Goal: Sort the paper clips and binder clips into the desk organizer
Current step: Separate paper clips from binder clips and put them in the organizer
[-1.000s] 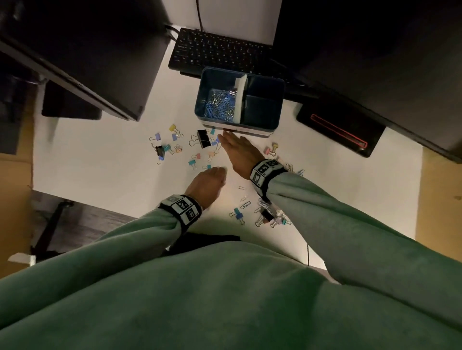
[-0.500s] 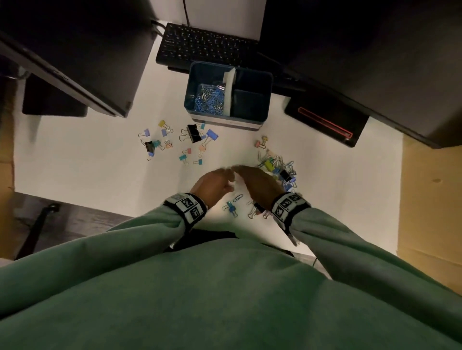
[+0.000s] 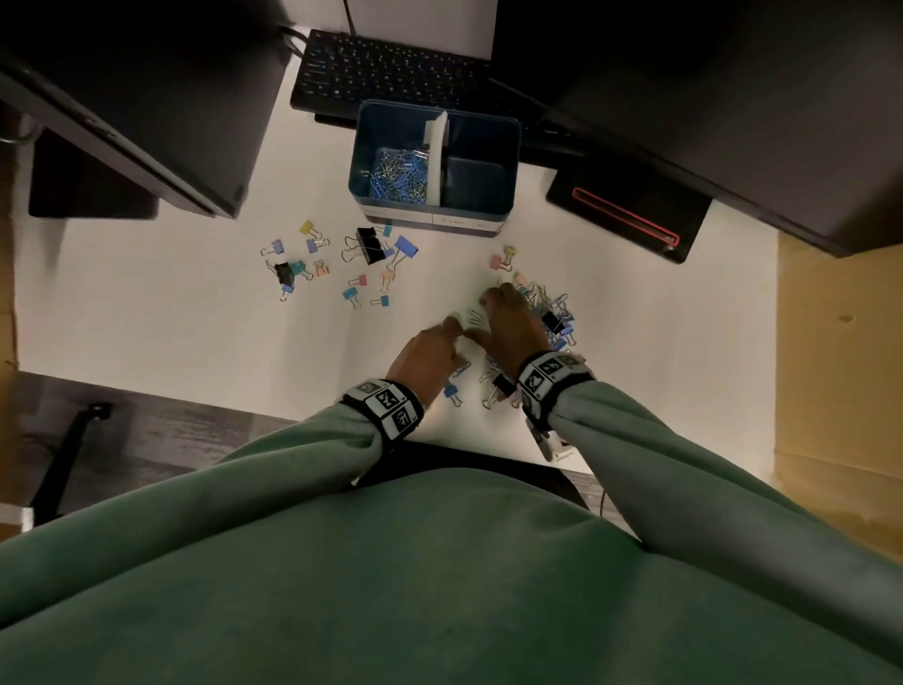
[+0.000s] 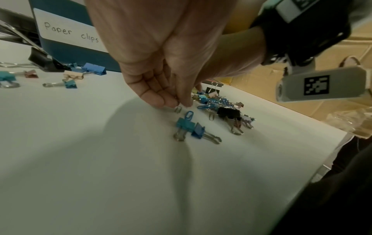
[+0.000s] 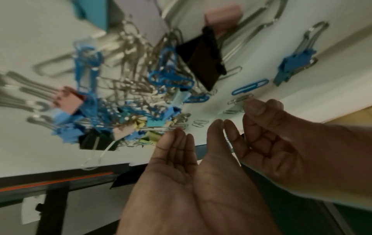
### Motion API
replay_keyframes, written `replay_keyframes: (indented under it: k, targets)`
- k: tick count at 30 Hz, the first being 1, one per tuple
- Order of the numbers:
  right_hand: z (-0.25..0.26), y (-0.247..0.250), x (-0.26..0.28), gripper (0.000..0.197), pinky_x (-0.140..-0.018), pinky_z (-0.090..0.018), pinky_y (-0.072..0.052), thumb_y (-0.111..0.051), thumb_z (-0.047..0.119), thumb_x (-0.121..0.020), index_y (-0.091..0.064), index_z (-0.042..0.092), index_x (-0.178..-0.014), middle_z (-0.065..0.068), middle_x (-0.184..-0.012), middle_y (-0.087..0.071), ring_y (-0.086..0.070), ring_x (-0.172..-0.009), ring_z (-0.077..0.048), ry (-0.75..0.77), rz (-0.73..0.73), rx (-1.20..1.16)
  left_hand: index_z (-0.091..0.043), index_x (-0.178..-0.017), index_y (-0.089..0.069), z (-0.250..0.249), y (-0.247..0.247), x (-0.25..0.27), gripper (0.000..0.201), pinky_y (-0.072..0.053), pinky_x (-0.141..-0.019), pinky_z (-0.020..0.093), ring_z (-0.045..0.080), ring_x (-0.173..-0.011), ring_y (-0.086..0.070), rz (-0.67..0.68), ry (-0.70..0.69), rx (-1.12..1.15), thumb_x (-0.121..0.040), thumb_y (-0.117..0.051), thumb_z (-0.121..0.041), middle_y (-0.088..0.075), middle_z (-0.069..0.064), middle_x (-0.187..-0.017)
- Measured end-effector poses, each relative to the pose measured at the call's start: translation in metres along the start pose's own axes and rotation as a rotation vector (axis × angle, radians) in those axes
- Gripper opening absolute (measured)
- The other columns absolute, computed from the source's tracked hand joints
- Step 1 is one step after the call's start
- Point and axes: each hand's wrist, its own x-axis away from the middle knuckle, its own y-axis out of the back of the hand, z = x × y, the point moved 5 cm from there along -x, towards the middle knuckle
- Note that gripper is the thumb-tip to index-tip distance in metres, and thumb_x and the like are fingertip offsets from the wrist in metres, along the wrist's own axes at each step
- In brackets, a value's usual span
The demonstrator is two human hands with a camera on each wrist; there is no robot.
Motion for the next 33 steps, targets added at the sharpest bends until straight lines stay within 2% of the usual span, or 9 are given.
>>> replay_keyframes:
  k: [3, 6, 10, 14, 18, 24, 26, 29, 33]
  targets:
    - [0.009, -0.008, -0.006, 0.027, -0.084, -0.035, -0.045, -0.063, 0.018, -0.090, -0.054, 0.004, -0.112, -0.014, -0.118, -0.051, -0.053, -0.107, -0.029, 0.075, 0.025, 0.110, -0.007, -0.112, -0.042, -0.003, -0.005, 0.001, 0.031, -0.042, -0.064, 0.031, 0.032, -0.078, -0.062, 0.027, -0.012, -0.111, -0.090, -0.060, -0.020, -0.063, 0.014, -0.092]
    - [0.009, -0.015, -0.007, 0.011, -0.076, -0.032, -0.043, -0.057, 0.002, -0.091, -0.057, 0.004, -0.101, -0.014, -0.109, -0.055, -0.056, -0.100, -0.029, 0.123, 0.057, 0.174, -0.003, -0.107, -0.045, -0.002, -0.005, -0.005, 0.029, -0.042, -0.065, 0.033, 0.035, -0.081, -0.062, 0.006, -0.017, -0.174, -0.090, -0.061, -0.020, -0.062, 0.018, -0.094]
    - [0.004, -0.023, -0.010, 0.004, -0.074, -0.033, -0.046, -0.055, 0.001, -0.089, -0.056, 0.004, -0.092, -0.014, -0.098, -0.057, -0.058, -0.093, -0.029, 0.142, 0.096, 0.198, -0.003, -0.100, -0.054, -0.006, -0.002, -0.012, 0.018, -0.048, -0.071, 0.036, 0.035, -0.084, -0.062, -0.008, -0.034, -0.230, -0.092, -0.054, -0.019, -0.061, 0.016, -0.097]
    - [-0.002, -0.014, -0.005, 0.007, -0.064, -0.032, -0.039, -0.053, 0.008, -0.088, -0.054, 0.003, -0.082, -0.014, -0.087, -0.059, -0.057, -0.081, -0.029, 0.077, 0.124, 0.085, -0.004, -0.094, -0.056, -0.008, 0.000, -0.015, 0.013, -0.047, -0.066, 0.032, 0.034, -0.080, -0.063, 0.046, -0.015, -0.230, -0.085, -0.055, -0.013, -0.060, 0.015, -0.093]
    - [-0.003, 0.018, -0.004, 0.007, -0.065, -0.029, -0.048, -0.061, 0.012, -0.087, -0.061, 0.004, -0.088, -0.010, -0.083, -0.066, -0.060, -0.073, -0.021, -0.017, 0.086, -0.287, -0.006, -0.088, -0.059, -0.010, 0.017, -0.013, 0.010, -0.049, -0.065, 0.028, 0.029, -0.076, -0.063, 0.080, 0.027, -0.130, -0.081, -0.060, -0.014, -0.063, 0.011, -0.088]
    - [0.062, 0.108, -0.057, 0.004, -0.065, -0.026, -0.054, -0.062, 0.006, -0.088, -0.066, 0.006, -0.088, -0.007, -0.077, -0.069, -0.063, -0.066, -0.014, 0.072, -0.147, -0.711, -0.011, -0.081, -0.064, -0.017, 0.147, -0.029, 0.008, -0.044, -0.061, 0.009, 0.000, -0.061, -0.057, -0.318, 0.026, 0.183, -0.087, -0.057, -0.010, -0.065, -0.002, -0.073]
    - [0.087, 0.122, -0.094, 0.007, -0.064, -0.026, -0.055, -0.062, 0.005, -0.086, -0.067, 0.009, -0.082, -0.004, -0.073, -0.068, -0.062, -0.063, -0.010, 0.071, -0.227, -0.680, -0.010, -0.083, -0.065, -0.013, 0.192, -0.053, 0.010, -0.040, -0.062, 0.009, 0.004, -0.065, -0.059, -0.473, 0.068, 0.150, -0.086, -0.056, -0.011, -0.068, 0.002, -0.076]
    - [0.115, 0.118, -0.145, 0.022, -0.053, -0.028, -0.051, -0.053, 0.005, -0.085, -0.066, 0.003, -0.068, -0.012, -0.062, -0.063, -0.057, -0.056, -0.014, 0.014, -0.232, -0.447, -0.012, -0.085, -0.069, 0.007, 0.221, -0.092, 0.007, -0.052, -0.080, 0.029, 0.026, -0.084, -0.065, -0.498, 0.139, 0.074, -0.084, -0.063, -0.015, -0.071, 0.011, -0.087]
    - [0.124, 0.107, -0.149, 0.022, -0.068, -0.029, -0.048, -0.047, 0.006, -0.095, -0.067, 0.002, -0.086, -0.012, -0.087, -0.065, -0.062, -0.082, -0.023, 0.058, -0.080, -0.133, -0.011, -0.108, -0.066, 0.013, 0.211, -0.103, 0.022, -0.050, -0.089, 0.035, 0.030, -0.098, -0.063, -0.421, 0.141, -0.026, -0.086, -0.062, -0.010, -0.067, 0.016, -0.107]
